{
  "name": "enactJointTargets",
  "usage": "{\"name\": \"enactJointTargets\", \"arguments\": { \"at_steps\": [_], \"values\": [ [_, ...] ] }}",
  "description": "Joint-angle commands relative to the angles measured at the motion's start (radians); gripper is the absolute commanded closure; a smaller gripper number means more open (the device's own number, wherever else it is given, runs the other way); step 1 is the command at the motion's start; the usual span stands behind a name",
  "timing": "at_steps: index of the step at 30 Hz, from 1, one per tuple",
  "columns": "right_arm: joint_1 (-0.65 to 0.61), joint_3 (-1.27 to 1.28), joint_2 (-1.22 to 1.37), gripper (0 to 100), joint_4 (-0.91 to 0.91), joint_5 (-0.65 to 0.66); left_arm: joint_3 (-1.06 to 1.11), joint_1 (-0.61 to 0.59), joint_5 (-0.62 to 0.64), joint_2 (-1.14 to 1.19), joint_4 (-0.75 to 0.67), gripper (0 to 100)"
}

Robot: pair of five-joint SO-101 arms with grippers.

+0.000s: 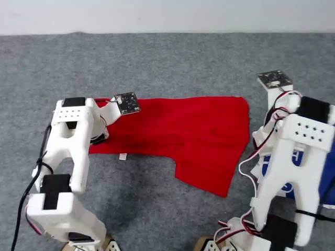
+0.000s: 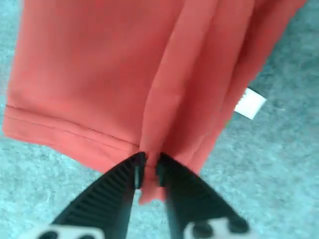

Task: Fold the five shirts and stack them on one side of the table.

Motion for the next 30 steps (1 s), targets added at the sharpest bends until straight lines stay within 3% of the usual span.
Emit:
{"name": "enactJointTargets", "arguments": {
  "at_steps": [1,7,11,16,30],
  "values": [
    [-0.033,0.043,-0.041,87.8,0.036,-0.005,-0.039,0.0,-0.003,-0.011,0.0,99],
    [-0.117,0.216,-0.041,87.3,0.031,-0.002,-0.036,-0.002,0.017,-0.123,0.064,100],
    [-0.263,0.261,-0.039,87.1,0.025,-0.005,-0.033,-0.003,0.098,-0.193,0.069,100],
    [-0.392,0.273,0.035,78.2,0.016,-0.008,-0.033,0.005,0.118,-0.235,0.11,100],
    [-0.42,0.272,0.36,78.9,-0.263,-0.008,-0.031,0.005,0.12,-0.238,0.115,100]
  ]
}}
